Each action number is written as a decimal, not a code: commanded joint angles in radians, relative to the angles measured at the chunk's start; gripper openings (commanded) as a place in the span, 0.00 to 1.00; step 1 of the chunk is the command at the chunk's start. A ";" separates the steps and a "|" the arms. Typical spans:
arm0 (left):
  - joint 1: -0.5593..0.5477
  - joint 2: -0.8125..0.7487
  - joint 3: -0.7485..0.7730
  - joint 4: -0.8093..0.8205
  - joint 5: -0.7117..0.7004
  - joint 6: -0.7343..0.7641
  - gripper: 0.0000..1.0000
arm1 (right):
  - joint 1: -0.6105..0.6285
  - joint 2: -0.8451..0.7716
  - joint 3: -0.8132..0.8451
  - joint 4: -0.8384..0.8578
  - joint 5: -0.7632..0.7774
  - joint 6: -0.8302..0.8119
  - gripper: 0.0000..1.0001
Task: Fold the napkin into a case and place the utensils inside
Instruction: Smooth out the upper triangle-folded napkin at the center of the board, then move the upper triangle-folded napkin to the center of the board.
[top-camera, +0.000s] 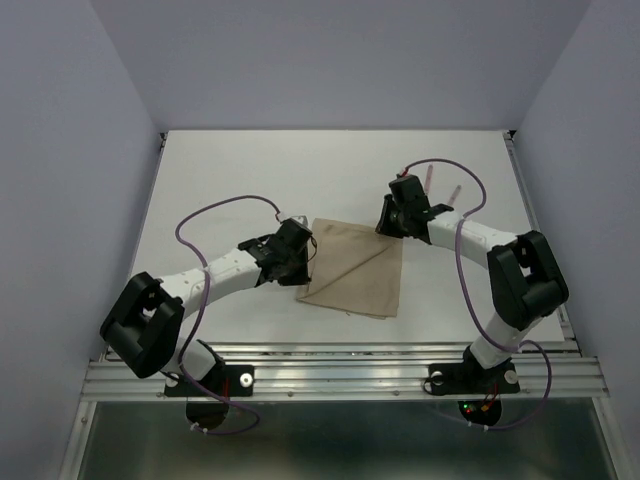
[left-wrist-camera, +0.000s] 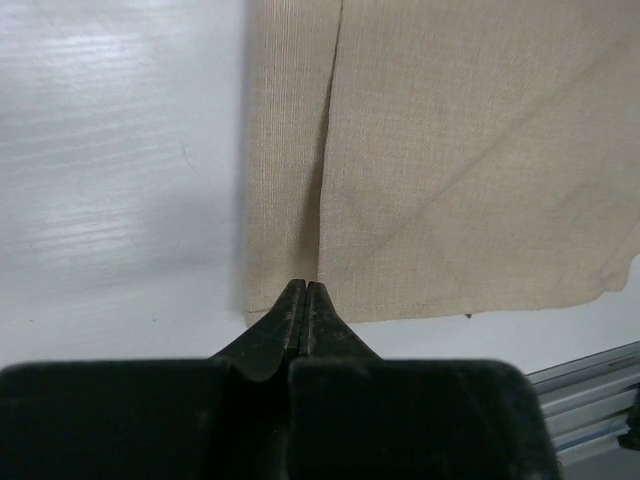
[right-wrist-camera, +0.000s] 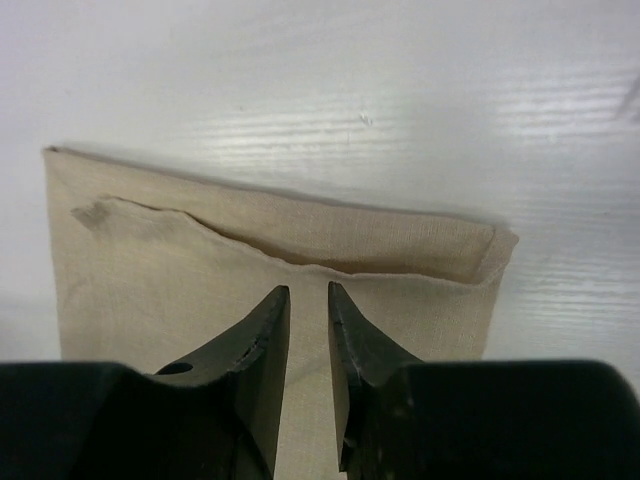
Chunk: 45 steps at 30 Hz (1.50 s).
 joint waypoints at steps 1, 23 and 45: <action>-0.003 -0.069 0.102 -0.075 -0.094 0.017 0.00 | 0.002 -0.094 0.085 -0.028 0.117 -0.055 0.29; 0.076 -0.003 -0.029 0.007 -0.048 -0.002 0.17 | 0.082 0.039 0.054 -0.031 0.038 -0.051 0.31; -0.025 0.016 -0.102 0.182 0.199 -0.104 0.10 | 0.092 0.247 0.376 -0.106 0.022 -0.192 0.33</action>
